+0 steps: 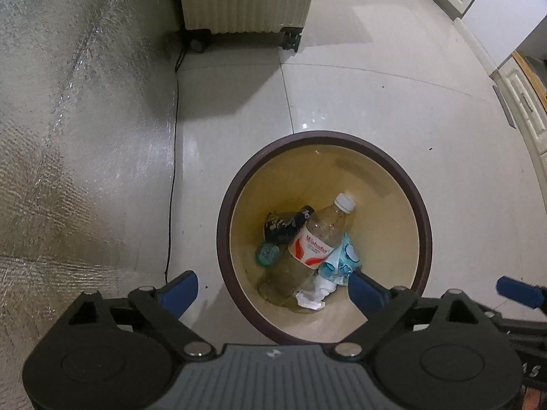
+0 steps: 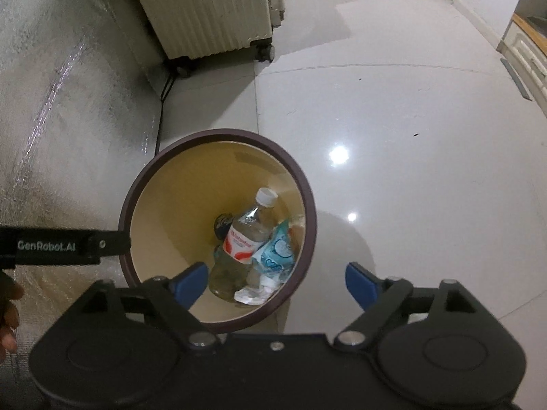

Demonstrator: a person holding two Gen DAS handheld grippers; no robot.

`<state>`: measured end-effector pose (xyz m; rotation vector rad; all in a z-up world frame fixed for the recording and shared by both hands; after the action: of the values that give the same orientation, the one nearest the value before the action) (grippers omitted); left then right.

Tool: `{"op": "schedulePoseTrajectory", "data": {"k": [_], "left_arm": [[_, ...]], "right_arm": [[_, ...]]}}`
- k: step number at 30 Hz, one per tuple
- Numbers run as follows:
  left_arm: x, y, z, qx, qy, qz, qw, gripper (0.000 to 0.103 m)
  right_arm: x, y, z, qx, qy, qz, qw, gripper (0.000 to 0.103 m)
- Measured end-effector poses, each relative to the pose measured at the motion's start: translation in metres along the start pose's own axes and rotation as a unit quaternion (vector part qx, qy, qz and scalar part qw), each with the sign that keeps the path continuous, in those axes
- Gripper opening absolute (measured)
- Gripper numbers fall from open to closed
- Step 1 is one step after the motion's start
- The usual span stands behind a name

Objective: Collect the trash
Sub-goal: 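Open left tool dropping the cap while right tool releases the snack bag into the wastebasket, then raise both tools from the wastebasket back toward the table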

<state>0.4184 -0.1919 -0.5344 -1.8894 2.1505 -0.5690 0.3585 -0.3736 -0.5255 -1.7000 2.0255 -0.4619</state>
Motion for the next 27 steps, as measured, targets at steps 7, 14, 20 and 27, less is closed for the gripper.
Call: {"op": "schedulePoseTrajectory", "data": {"k": [7,14,20,27], "left_arm": [[-0.005,0.008,-0.016,0.010,-0.011,0.006,0.9999,0.103],[-0.010,0.014,-0.036,0.013,-0.014,0.004,0.9998,0.103],[-0.014,0.018,-0.062,0.029,-0.013,0.009,0.9995,0.103],[-0.012,0.025,-0.100,0.051,-0.016,0.021,0.9983,0.103]], "right_arm": [[0.017,0.004,-0.010,0.008,0.024,0.005,1.000,0.103],[0.017,0.009,-0.029,0.013,0.045,-0.001,0.999,0.103],[0.016,0.009,-0.053,0.023,0.042,0.005,0.999,0.103],[0.016,0.014,-0.091,0.037,0.041,0.008,0.998,0.103]]}}
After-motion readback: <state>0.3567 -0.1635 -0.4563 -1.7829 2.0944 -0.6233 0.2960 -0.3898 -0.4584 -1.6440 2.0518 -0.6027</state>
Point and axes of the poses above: each gripper's, at about its wrist camera, not at the fingertips, and z roughly the way its jaws point, x to its right, y to its underside, the point moved 6 cm from there along z, roughly the way its jaws point, and after that the axes turned 11 degrees about x, right-handed, at the moved point
